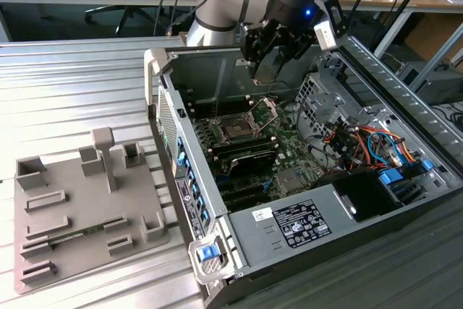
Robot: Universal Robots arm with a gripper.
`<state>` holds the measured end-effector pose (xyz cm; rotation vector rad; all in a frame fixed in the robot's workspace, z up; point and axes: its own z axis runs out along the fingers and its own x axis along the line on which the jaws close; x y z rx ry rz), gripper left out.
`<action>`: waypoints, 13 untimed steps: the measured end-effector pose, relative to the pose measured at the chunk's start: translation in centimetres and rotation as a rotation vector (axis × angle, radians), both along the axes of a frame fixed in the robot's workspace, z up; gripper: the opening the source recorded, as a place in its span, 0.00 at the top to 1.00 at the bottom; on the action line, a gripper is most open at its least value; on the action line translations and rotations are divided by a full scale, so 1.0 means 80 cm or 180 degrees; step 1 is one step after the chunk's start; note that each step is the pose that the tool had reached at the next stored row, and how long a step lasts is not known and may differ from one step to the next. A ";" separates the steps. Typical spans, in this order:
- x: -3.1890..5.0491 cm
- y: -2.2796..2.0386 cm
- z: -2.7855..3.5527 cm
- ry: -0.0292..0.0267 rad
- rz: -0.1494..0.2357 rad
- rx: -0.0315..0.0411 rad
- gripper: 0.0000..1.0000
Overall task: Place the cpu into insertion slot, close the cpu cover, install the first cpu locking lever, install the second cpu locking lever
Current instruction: 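Place the cpu into insertion slot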
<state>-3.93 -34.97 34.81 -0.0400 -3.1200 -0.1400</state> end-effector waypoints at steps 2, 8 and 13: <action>0.000 0.0000 -0.0005 0.0000 0.0000 0.0000 0.47; 0.000 0.0000 -0.0020 0.0000 0.0000 0.0000 0.47; 0.000 0.0000 -0.0043 0.0000 0.0000 0.0000 0.47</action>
